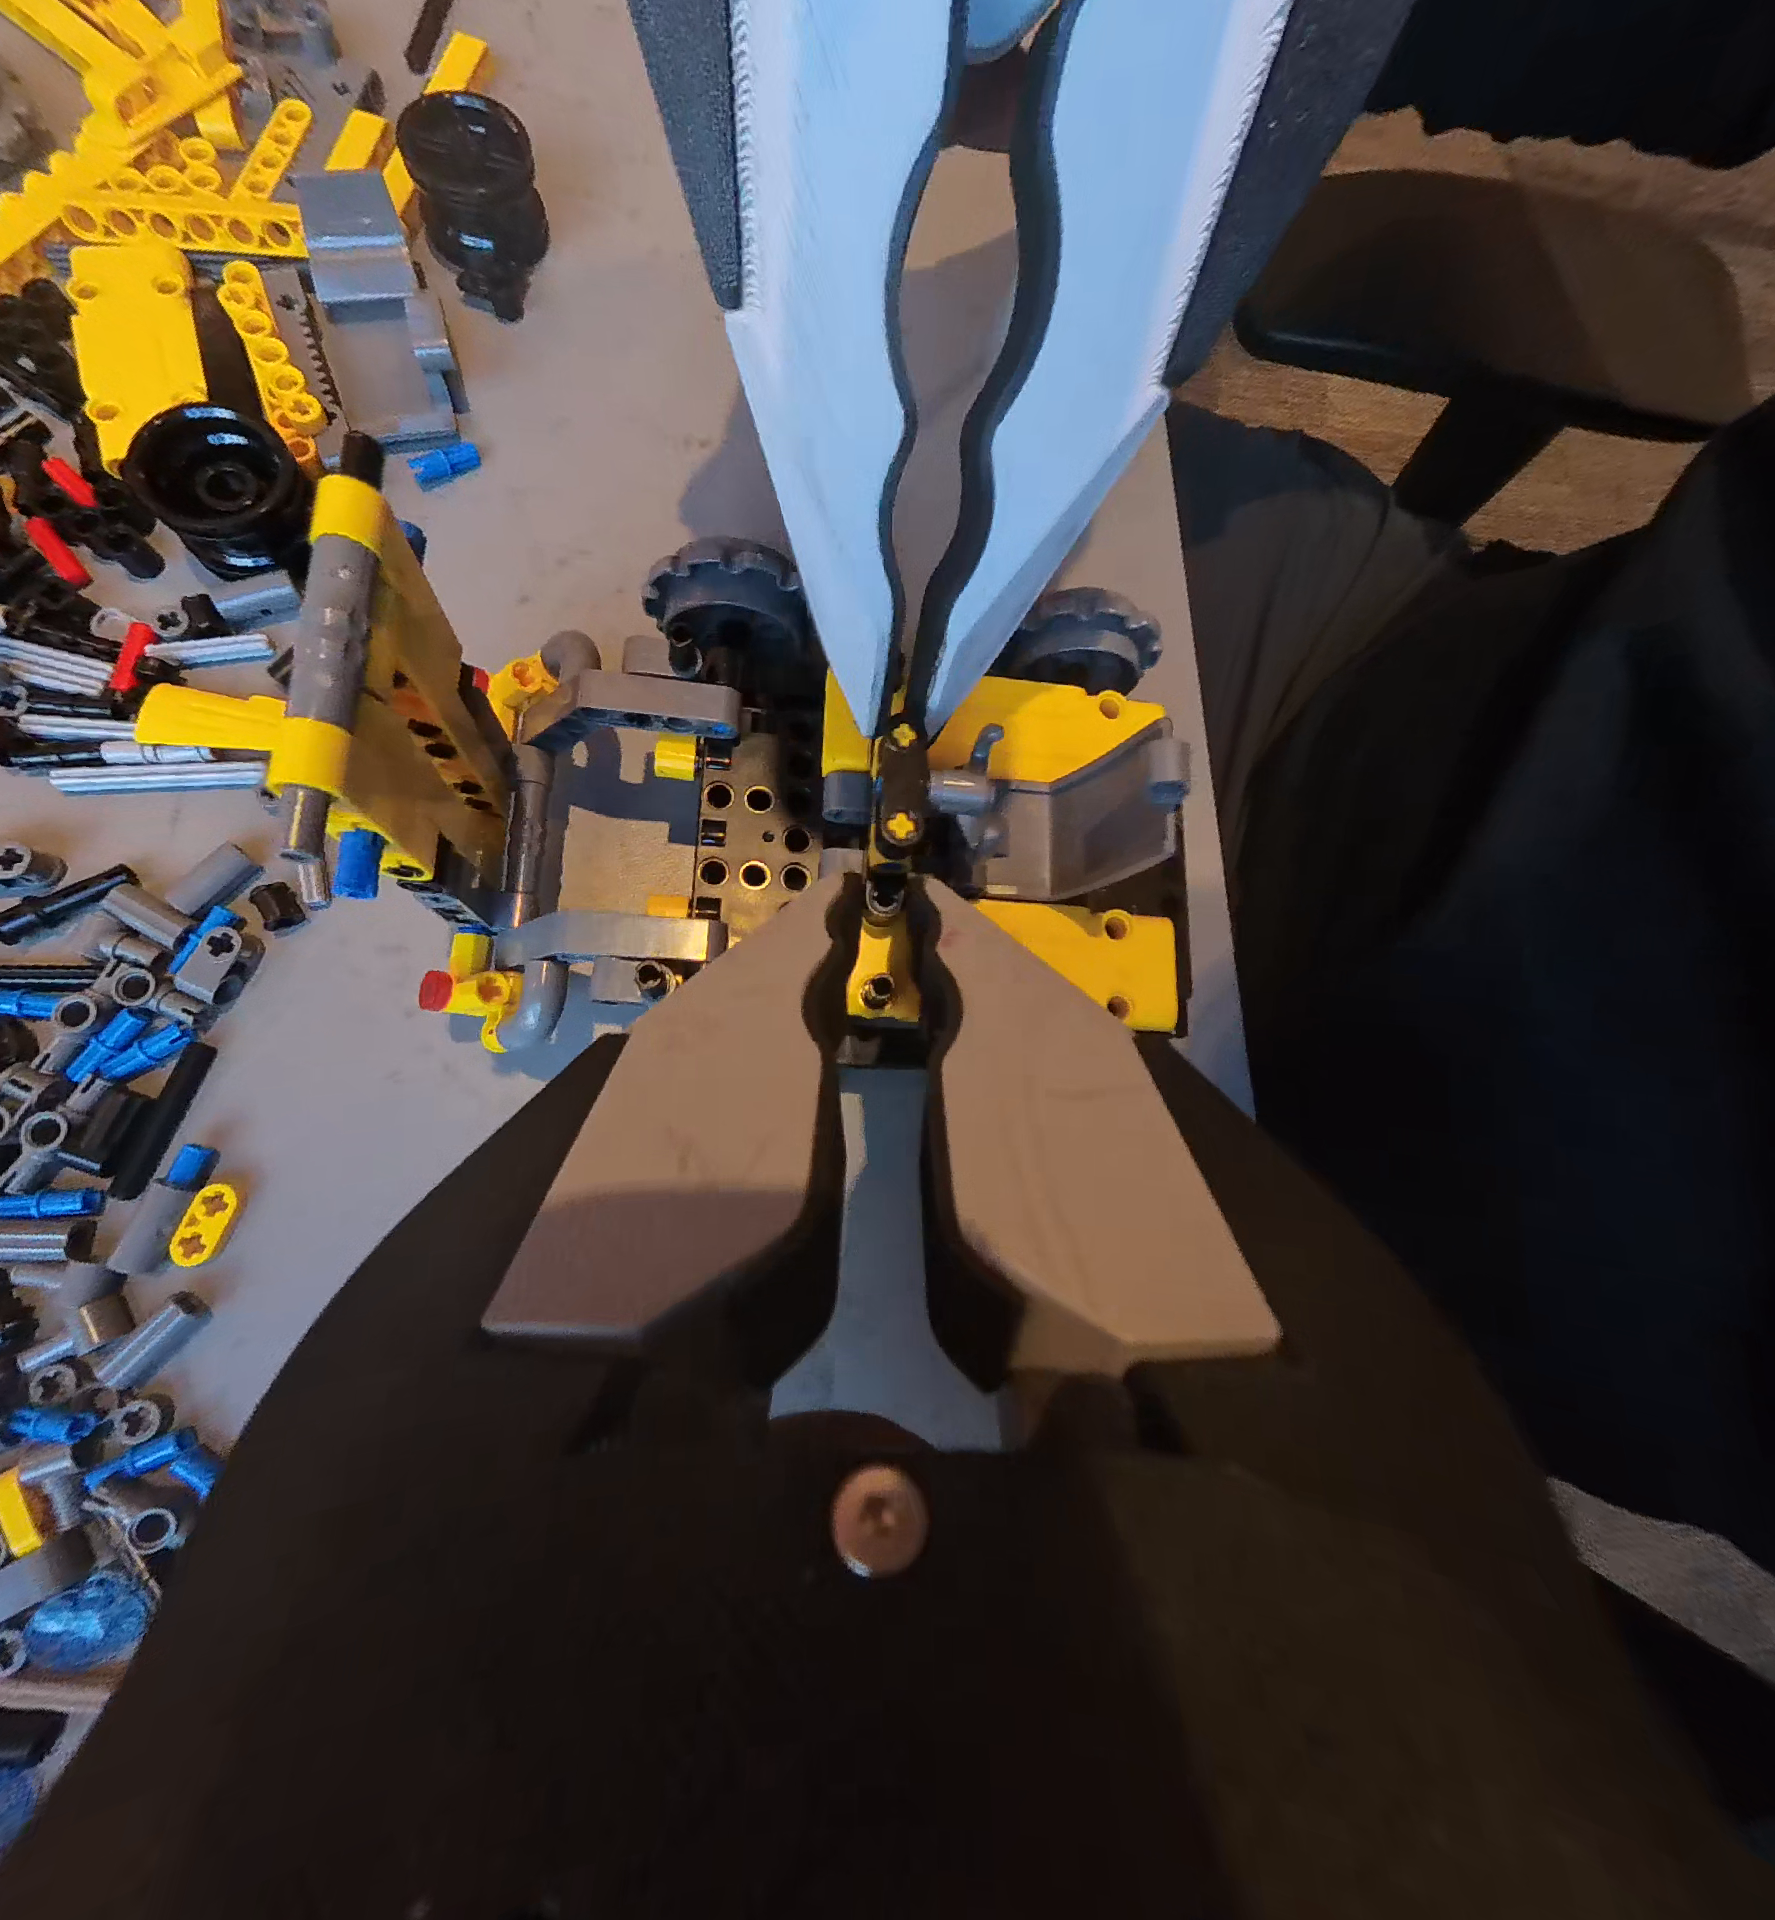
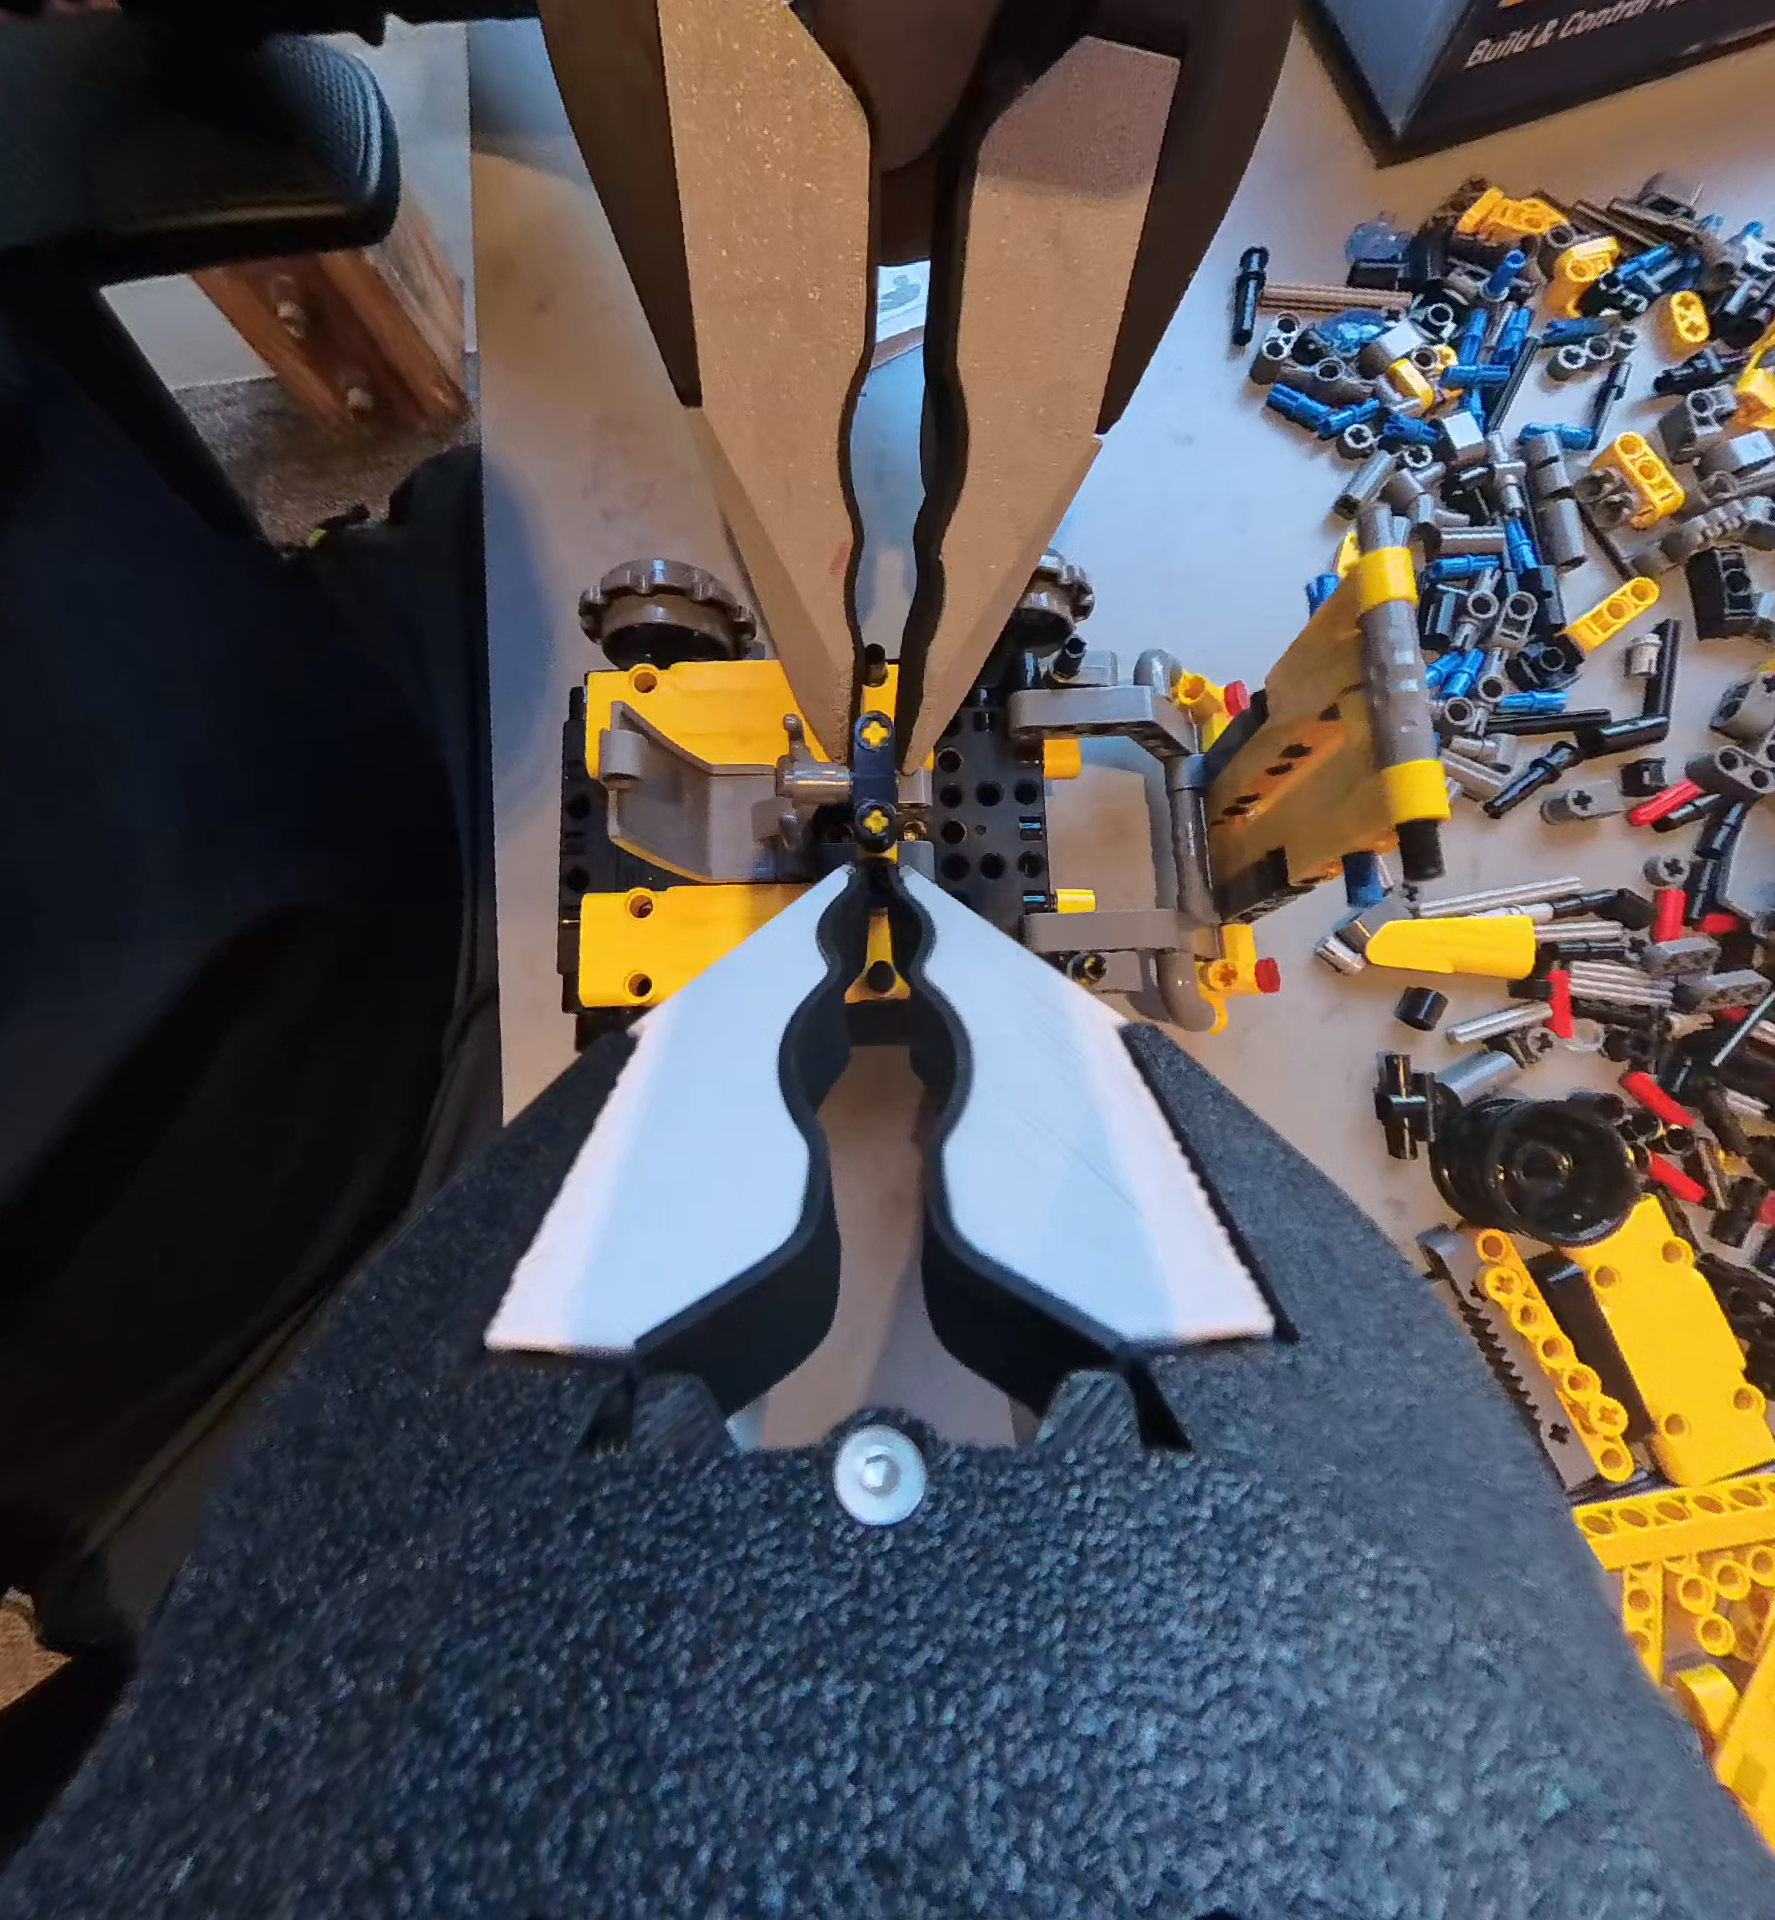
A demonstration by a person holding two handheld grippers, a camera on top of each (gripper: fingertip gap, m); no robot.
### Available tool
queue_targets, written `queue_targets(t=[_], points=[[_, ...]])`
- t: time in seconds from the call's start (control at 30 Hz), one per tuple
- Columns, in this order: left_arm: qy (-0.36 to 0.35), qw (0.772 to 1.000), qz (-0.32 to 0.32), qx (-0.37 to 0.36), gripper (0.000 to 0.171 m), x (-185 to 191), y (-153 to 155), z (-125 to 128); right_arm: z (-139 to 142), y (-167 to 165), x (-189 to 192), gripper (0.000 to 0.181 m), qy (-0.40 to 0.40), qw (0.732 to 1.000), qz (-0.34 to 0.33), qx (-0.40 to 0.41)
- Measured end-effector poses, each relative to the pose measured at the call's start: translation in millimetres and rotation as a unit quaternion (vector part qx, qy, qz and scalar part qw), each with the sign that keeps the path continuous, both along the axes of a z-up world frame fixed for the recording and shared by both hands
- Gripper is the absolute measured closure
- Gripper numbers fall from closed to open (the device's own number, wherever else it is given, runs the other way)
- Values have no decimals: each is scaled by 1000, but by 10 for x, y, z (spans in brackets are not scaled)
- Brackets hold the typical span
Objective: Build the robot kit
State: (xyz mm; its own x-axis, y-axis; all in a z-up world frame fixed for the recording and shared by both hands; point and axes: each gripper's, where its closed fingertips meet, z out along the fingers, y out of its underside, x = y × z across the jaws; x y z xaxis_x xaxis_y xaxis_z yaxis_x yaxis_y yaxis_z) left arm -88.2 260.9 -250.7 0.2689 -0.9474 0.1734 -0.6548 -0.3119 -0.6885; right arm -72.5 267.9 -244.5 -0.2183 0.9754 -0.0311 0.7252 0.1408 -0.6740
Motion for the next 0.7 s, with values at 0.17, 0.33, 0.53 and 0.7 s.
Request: queue_targets(t=[0.17,0.33,0.53,0.7], points=[[-9,1000,4,3,167,13,5,-17,-24,-29,17,181,-10,1000,12,-10],[-31,999,21,-21,167,15,3,11,29,5,22,181,27,999,-7,-28],[-118,982,139,52,141,-493,146,638,378,373,251,161,157,982,-100,-19],[-251,888,361,139,136,-1588,130,1514,596,578,479,153,250,957,-145,0]])
